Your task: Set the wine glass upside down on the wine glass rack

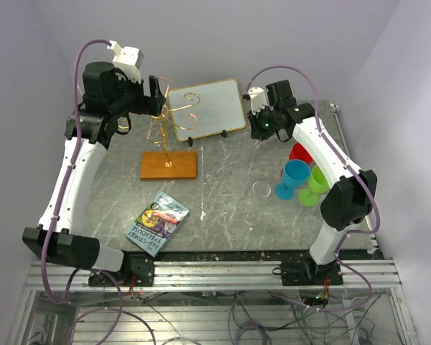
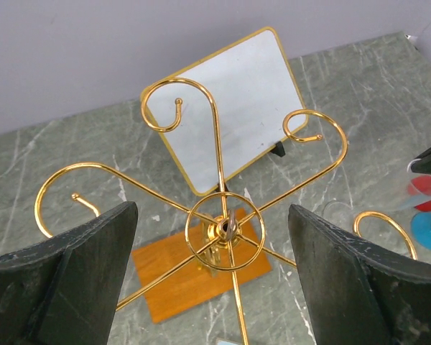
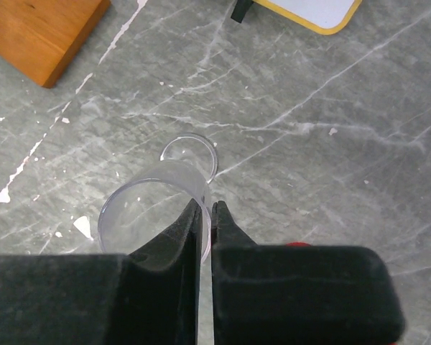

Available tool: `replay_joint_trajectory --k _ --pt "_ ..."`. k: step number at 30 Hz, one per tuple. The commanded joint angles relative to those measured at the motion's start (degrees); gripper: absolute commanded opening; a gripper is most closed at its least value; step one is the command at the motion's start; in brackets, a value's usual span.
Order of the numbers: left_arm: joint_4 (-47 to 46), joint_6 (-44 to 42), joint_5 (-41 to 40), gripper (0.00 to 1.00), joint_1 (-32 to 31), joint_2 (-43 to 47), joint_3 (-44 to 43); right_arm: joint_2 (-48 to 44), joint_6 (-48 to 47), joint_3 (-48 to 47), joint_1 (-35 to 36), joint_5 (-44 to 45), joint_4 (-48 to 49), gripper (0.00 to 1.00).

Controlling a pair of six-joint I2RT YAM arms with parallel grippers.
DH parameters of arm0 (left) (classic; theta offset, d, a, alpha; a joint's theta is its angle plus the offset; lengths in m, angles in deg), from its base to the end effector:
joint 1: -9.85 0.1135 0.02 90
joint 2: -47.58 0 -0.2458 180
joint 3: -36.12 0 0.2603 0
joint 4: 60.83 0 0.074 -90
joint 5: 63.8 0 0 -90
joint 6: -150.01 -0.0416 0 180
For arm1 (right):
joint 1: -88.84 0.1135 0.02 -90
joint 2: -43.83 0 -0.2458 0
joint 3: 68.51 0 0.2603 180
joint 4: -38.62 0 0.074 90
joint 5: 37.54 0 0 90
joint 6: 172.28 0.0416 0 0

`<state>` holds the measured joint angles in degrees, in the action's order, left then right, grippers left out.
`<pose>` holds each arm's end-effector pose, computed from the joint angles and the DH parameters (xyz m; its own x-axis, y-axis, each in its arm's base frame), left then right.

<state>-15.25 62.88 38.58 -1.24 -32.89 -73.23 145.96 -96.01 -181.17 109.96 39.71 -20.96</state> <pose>0.3094 -0.0697 0.4487 -0.3011 0.0092 -0.9535 0.3748 0.9206 -0.1095 0.3723 0.1537 0.3148 -0.5690 -0.4679 -0.6762 -0.6397 0.7686 0.0064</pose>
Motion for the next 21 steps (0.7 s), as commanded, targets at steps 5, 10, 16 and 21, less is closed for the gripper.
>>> replay_joint_trajectory --k 5,10,16,21 --pt "-2.09 -3.27 -2.98 0.95 -0.33 4.52 0.22 -4.73 -4.02 -4.51 -2.16 1.18 1.16 0.00" --pt "-1.36 -2.88 0.55 0.95 -0.33 5.43 -1.13 -9.76 -4.35 -8.19 -6.27 -3.54 3.02 0.00" --pt "-3.34 0.55 6.94 1.00 -0.33 5.49 -2.39 -15.51 0.73 -12.75 -7.36 -4.39 9.86 0.00" --pt "-7.45 6.06 14.17 0.98 -0.33 4.20 -2.84 -13.98 5.83 -21.36 -7.39 -7.67 11.23 0.00"
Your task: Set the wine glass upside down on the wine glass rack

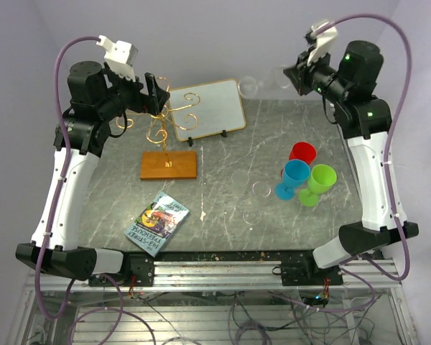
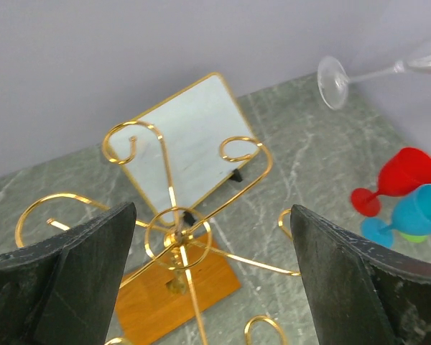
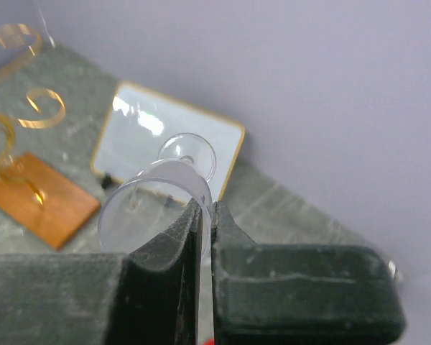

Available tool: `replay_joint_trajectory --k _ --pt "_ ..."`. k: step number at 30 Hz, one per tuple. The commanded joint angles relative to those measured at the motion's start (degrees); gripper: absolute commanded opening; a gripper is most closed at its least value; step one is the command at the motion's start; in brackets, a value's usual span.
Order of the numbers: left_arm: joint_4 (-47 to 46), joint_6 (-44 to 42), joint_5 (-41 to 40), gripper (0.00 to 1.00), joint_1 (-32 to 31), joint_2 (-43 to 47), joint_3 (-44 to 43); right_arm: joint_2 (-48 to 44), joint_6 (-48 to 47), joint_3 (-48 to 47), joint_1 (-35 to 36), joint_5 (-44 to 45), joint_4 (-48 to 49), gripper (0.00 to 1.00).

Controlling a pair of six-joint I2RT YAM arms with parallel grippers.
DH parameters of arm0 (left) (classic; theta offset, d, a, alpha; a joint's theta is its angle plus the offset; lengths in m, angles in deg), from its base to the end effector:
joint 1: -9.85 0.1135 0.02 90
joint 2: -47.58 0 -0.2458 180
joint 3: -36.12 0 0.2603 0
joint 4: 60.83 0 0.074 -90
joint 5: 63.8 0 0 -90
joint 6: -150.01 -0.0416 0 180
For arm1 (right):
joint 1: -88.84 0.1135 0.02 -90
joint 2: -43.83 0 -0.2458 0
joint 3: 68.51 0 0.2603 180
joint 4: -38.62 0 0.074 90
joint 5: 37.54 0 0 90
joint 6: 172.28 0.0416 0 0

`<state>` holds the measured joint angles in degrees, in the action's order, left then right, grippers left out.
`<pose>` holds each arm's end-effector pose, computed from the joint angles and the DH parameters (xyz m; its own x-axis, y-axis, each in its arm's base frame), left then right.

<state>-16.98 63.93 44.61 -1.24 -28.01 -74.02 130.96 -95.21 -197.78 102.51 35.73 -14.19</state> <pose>0.2773 -0.0678 0.4809 -0.1916 -0.0285 -0.9811 0.4764 0.8712 -0.1184 0.3009 0.0855 0.5126 -0.0632 -0.2359 -0.9697 -0.5287 0.8320 -0.1679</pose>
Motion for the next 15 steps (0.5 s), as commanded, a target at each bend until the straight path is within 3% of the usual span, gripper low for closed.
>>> replay_joint_trajectory --k 1,15 --pt "-6.60 6.29 9.79 0.97 -0.33 -1.14 -2.24 0.95 6.29 -5.31 0.04 -4.85 5.53 0.00" --pt "-16.74 19.92 16.50 0.89 -2.22 -5.91 0.59 4.85 25.08 -9.63 0.38 -23.43 16.84 0.00"
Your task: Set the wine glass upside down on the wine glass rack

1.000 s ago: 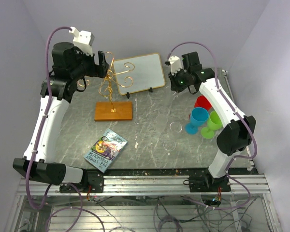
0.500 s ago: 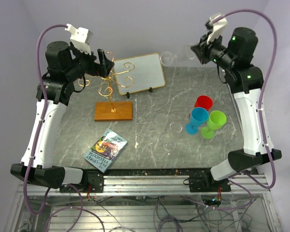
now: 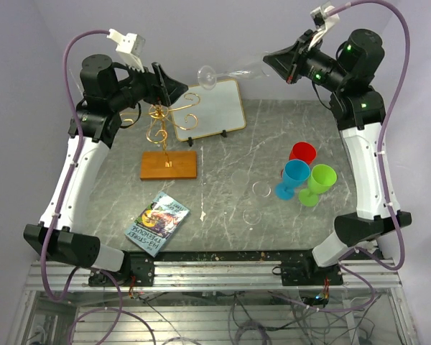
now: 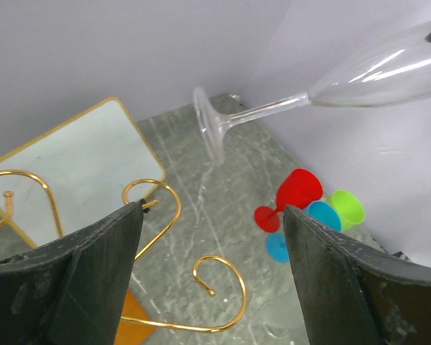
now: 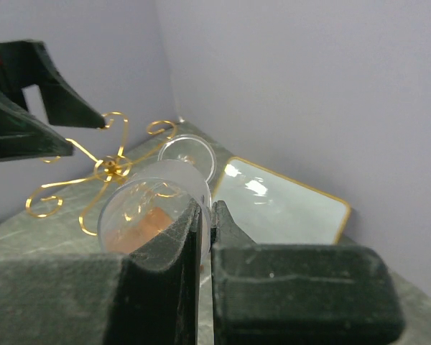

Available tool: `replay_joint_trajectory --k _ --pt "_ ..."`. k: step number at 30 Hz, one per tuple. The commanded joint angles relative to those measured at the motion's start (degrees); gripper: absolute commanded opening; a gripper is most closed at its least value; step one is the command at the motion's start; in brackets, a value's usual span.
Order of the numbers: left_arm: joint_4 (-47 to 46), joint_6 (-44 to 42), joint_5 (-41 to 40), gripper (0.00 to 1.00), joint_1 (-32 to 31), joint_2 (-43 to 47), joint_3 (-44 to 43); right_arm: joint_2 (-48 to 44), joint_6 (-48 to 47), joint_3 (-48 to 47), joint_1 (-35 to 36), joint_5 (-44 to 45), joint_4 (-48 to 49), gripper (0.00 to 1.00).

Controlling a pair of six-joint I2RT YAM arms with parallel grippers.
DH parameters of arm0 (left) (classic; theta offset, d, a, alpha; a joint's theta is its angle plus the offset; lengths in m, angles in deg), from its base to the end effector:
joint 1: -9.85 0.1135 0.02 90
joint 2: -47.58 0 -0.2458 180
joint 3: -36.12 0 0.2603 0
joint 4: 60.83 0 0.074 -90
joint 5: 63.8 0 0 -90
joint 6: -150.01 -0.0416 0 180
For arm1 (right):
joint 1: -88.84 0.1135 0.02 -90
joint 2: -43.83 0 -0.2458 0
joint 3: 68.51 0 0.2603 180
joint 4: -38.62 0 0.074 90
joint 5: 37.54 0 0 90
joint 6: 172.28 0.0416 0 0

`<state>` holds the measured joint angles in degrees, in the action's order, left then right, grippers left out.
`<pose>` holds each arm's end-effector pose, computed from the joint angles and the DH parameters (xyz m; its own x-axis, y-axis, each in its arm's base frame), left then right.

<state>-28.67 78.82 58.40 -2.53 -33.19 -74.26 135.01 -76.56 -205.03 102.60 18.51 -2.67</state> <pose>0.3039 -0.0894 0.4799 -0.2673 -0.2207 -0.9380 0.6499 0.6774 -0.3446 0.3017 0.0978 0.5521 -0.0053 0.0838 -0.9965 -0.7416 0.6682 0.0602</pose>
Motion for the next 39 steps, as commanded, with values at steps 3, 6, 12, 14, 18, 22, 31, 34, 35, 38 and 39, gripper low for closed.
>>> replay_joint_trajectory --k 3,6,12,14,18,22,31,34,35,38,39 --pt "-7.48 7.87 4.35 0.82 -1.21 -1.08 2.51 1.38 7.83 -2.16 0.57 -7.87 6.13 0.00" --pt "-9.52 10.17 5.15 0.79 -1.33 -1.61 3.83 1.59 9.26 -1.72 0.66 -9.84 7.28 0.00" --pt "-12.85 14.12 6.89 0.62 -1.33 -2.58 5.69 1.73 11.84 -0.71 0.68 -12.34 9.38 0.00" --pt "-13.85 15.29 7.69 0.55 -1.33 -2.68 6.20 1.82 11.98 -0.73 0.67 -12.46 9.61 0.00" --pt "-14.91 15.69 8.35 0.41 -1.33 -2.72 6.62 1.99 11.92 -0.60 0.73 -12.67 9.68 0.00" --pt "-15.51 15.64 8.69 0.32 -1.33 -2.64 7.00 2.15 12.16 -0.19 0.71 -13.04 10.05 0.00" --pt "-14.81 13.99 7.35 0.07 -1.33 -1.65 6.99 1.67 11.32 1.36 0.71 -13.01 10.33 0.00" --pt "-12.68 11.54 5.93 0.07 -1.25 -0.83 6.48 1.43 9.56 1.42 0.64 -11.95 9.24 0.14" --pt "-11.64 10.40 5.29 0.07 -1.18 -0.53 6.14 1.31 8.91 1.36 0.60 -11.55 8.76 0.23" --pt "-8.28 6.70 2.71 0.07 -0.50 0.69 4.76 0.60 6.48 1.04 0.57 -9.91 6.86 0.42" --pt "-7.40 5.75 2.21 0.07 0.04 1.12 4.33 0.24 5.61 1.00 0.59 -9.19 6.12 0.48"
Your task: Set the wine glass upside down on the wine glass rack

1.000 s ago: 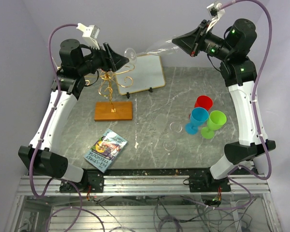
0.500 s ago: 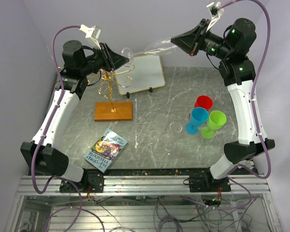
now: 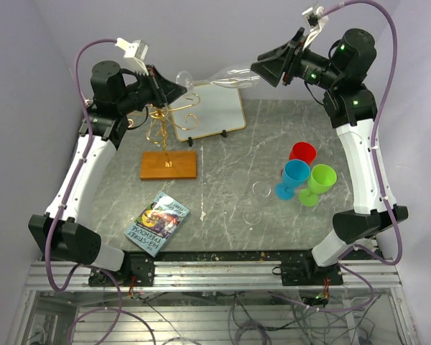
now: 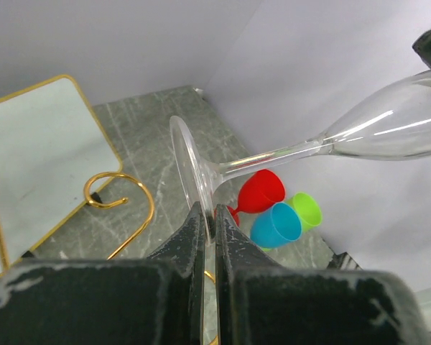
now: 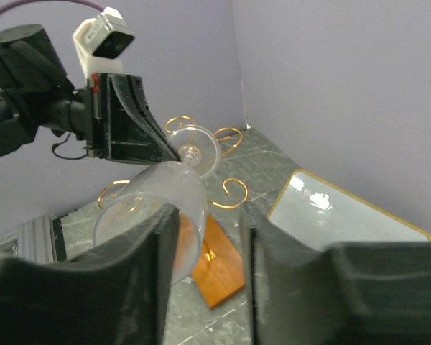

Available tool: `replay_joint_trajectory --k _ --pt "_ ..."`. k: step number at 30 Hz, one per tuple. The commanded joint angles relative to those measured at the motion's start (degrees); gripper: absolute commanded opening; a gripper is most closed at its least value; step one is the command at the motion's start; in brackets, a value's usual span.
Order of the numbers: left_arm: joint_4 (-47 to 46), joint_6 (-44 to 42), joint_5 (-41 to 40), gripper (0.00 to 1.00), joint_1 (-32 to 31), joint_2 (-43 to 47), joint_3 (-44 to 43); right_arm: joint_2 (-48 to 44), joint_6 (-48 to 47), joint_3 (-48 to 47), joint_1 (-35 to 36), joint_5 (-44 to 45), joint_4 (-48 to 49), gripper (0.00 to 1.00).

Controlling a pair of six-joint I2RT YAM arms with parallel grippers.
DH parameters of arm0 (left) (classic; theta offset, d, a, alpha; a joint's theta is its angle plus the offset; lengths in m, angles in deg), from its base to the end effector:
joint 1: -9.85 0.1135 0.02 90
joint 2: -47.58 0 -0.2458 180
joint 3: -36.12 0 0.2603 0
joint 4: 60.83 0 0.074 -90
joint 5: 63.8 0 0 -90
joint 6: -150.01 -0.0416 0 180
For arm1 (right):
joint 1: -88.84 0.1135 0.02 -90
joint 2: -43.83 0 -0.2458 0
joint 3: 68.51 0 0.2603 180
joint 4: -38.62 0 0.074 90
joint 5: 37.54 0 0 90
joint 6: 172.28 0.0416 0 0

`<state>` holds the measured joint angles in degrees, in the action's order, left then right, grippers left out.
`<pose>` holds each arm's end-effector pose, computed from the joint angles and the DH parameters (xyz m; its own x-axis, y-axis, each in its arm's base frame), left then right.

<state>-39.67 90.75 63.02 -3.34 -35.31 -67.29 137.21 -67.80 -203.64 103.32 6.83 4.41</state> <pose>0.3260 -0.1020 0.4475 -0.4009 -0.3263 -0.8560 0.6529 0.5537 -0.5169 0.3129 0.1115 0.5457 -0.0923 0.1568 -0.9833 -0.8654 0.4758 0.1571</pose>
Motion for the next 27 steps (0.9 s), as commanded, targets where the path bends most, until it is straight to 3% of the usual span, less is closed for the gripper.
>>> replay_joint_trajectory --k 1,5,10,19,27 --pt "4.24 -6.96 -2.55 0.07 1.84 3.83 -2.94 -2.35 -4.18 -0.35 -0.09 3.76 -1.82 0.53" --pt "6.41 -9.22 -3.43 0.07 6.06 6.42 -2.90 -4.13 -7.73 -0.50 -0.38 7.01 -4.57 0.66" --pt "12.75 -16.80 -8.58 0.07 11.00 9.51 -5.34 -6.35 -12.70 -1.55 -0.76 11.25 -8.40 0.68" --pt "25.34 -44.02 -33.74 0.07 14.15 13.25 -14.80 -7.73 -20.89 -0.94 -0.73 16.16 -14.03 0.69" --pt "28.40 -57.27 -47.97 0.07 16.92 15.72 -17.47 -7.09 -21.55 0.59 -0.64 13.89 -15.09 0.70"
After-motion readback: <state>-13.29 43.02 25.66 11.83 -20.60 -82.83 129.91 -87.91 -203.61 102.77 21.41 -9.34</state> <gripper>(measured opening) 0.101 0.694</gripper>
